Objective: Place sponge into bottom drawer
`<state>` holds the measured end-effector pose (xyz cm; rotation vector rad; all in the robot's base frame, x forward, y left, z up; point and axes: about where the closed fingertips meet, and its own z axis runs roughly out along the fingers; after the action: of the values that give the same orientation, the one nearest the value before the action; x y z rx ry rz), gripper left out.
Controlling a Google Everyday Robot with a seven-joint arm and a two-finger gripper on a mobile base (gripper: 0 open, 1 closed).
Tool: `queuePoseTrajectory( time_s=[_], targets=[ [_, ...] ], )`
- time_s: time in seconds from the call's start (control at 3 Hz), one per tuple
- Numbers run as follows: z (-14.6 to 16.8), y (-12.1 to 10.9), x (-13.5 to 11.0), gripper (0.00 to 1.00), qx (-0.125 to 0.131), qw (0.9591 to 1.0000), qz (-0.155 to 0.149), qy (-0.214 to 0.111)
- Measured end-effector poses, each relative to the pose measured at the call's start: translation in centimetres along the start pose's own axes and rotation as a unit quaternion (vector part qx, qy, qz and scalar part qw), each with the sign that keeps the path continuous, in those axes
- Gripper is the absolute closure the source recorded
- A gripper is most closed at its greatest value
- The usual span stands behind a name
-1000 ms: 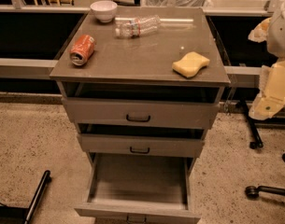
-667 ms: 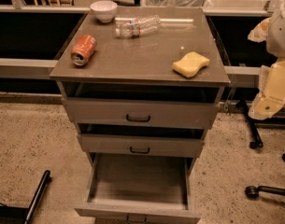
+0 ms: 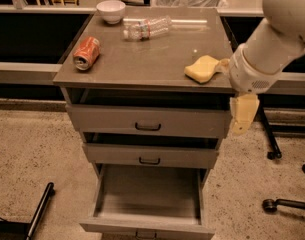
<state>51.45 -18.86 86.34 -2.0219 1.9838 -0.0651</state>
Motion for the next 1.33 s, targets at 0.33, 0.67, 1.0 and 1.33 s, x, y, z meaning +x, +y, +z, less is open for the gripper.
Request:
queuePoseTrajectory(
  time_s=[0.33, 0.67, 1.0, 1.33],
  targets=[
    [0.2, -1.1, 1.1, 0.00, 0.040, 0.9988, -0.011, -0.025],
    [1.3, -1.6, 0.8, 0.00, 0.031, 0.9983, -0.050, -0.004],
    [1.5, -5.0, 1.4, 0.00, 0.048, 0.9904, -0.127, 0.027],
    [0.3, -7.5, 1.9, 0.00, 0.047, 0.9786, -0.200, 0.014]
  ],
)
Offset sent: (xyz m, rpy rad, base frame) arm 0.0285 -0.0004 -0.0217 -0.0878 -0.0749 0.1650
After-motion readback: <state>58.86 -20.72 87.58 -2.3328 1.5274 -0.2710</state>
